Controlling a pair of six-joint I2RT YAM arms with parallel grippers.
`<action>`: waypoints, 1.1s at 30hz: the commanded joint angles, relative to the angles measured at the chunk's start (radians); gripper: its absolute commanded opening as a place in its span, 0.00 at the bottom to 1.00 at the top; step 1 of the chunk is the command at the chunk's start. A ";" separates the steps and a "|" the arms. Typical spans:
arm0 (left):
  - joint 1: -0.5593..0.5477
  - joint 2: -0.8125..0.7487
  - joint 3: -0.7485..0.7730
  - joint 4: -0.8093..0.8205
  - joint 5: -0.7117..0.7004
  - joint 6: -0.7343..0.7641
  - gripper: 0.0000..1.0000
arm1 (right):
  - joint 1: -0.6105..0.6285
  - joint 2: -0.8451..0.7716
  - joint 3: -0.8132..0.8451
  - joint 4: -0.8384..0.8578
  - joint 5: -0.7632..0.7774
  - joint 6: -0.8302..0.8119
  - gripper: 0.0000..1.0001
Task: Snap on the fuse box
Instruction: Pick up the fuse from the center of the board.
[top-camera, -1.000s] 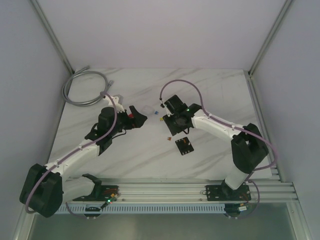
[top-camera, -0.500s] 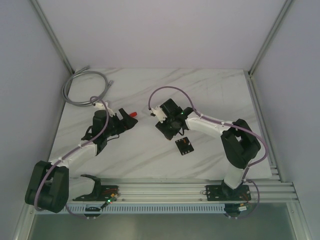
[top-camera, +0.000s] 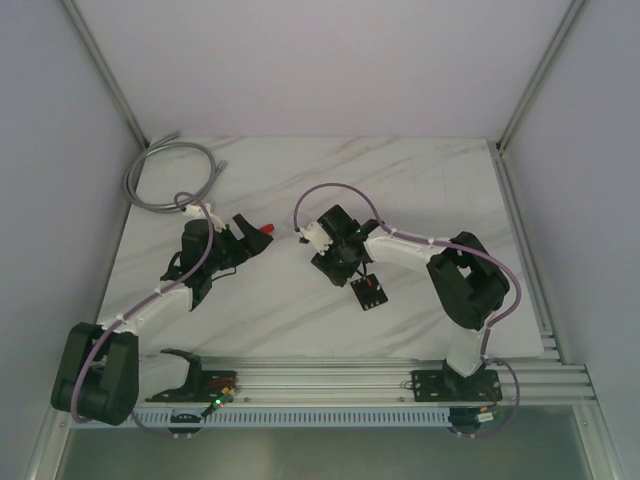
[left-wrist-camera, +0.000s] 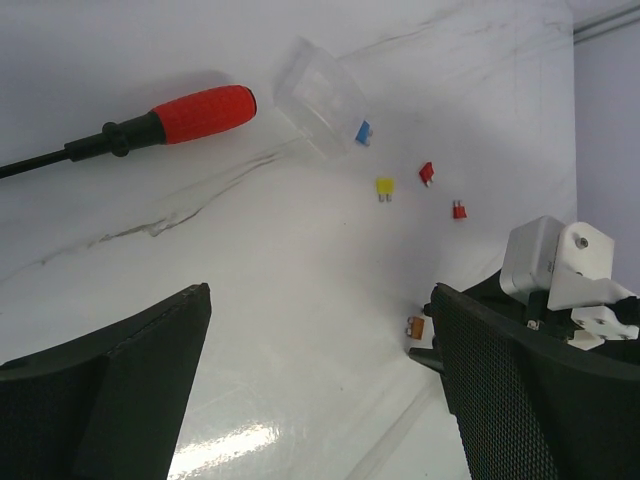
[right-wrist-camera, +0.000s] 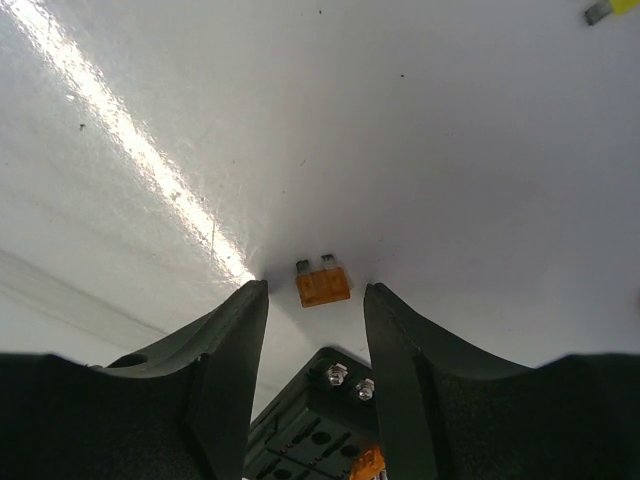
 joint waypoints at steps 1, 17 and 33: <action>0.009 -0.006 -0.013 0.022 0.015 -0.007 1.00 | 0.008 0.020 -0.017 0.009 -0.015 -0.016 0.50; 0.010 -0.008 -0.014 0.026 0.029 -0.009 1.00 | 0.030 0.024 -0.027 -0.008 -0.004 -0.003 0.37; 0.008 0.010 -0.019 0.060 0.079 -0.027 0.99 | 0.046 -0.014 -0.055 0.030 0.037 0.026 0.24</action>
